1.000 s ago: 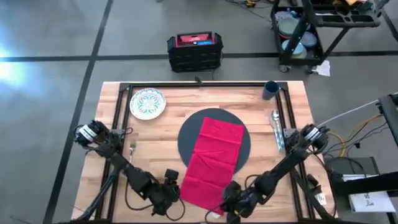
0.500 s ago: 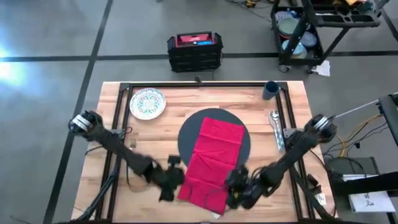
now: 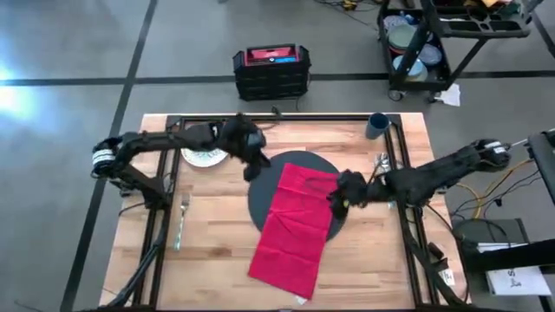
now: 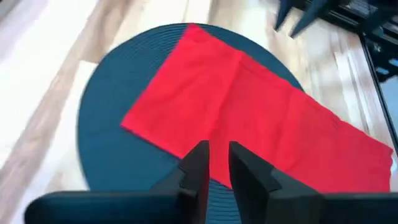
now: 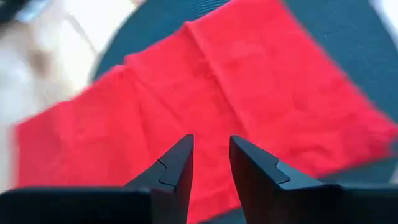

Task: Set table place
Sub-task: Adjust the black placemat

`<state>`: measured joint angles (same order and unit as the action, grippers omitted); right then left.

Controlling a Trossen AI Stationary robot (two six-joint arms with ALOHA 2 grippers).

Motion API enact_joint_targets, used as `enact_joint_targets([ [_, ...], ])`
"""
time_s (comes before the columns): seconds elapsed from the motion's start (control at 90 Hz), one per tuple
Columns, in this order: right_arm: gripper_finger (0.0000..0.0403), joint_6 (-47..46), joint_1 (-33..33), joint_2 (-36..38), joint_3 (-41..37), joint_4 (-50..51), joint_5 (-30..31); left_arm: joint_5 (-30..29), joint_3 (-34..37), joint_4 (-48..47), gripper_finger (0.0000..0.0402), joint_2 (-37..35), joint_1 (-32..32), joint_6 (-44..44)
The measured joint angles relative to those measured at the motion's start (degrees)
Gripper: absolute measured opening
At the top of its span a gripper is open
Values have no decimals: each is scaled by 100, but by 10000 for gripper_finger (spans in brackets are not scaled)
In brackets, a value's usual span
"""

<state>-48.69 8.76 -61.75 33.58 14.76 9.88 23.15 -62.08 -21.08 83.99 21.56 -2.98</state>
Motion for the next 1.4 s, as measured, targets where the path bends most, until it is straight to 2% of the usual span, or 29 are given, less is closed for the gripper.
enact_joint_targets([
  [0.089, 92, 33, -203, 74, -193, -543, -561, 239, 0, 4, 47, -24, -140, 63],
  [0.167, 87, 18, 36, 61, -176, -687, -714, 379, -4, -58, 46, -51, -509, 59],
  [0.267, 75, -77, 613, -144, 17, -713, -377, 212, -4, -238, 41, -66, -1265, 59],
  [0.356, 61, -177, 1053, -356, 124, -673, 98, -270, -4, -81, 37, -42, -1935, 85],
  [0.444, 49, -324, 1237, -447, 140, -659, 312, -523, -4, 77, 37, -30, -2273, -46],
  [0.589, 39, -382, 1250, -471, 138, -658, 301, -613, -4, 143, 40, -9, -2291, -286],
  [0.667, 41, -472, 1290, -471, 138, -763, 47, -481, -6, -176, 38, -7, -2295, -446],
  [0.722, 45, -610, 1529, -558, 138, -954, -115, -276, 27, -501, 35, -8, -2448, -669],
  [0.789, 50, -818, 2017, -853, 160, -1272, -7, -235, 169, -785, 28, -9, -2955, -887],
  [0.933, 54, -1473, 2726, -1790, 402, -1211, 485, -1184, 503, -466, 10, 14, -4282, -1140],
  [1.067, 47, -1515, 3063, -2744, 1064, -1211, 639, -2370, 553, -230, 1, 241, -4964, -1598],
  [1.144, 42, -1420, 3159, -3284, 1514, -1177, 663, -2701, 525, -167, 2, 378, -5162, -1571],
  [1.244, 37, -1261, 3146, -3908, 2036, -1119, 667, -2802, 499, -169, 3, 565, -5202, -1604],
  [1.4, 23, -761, 2683, -3947, 2574, 316, 850, -2951, 490, 331, 1, 634, -5083, -1929],
])
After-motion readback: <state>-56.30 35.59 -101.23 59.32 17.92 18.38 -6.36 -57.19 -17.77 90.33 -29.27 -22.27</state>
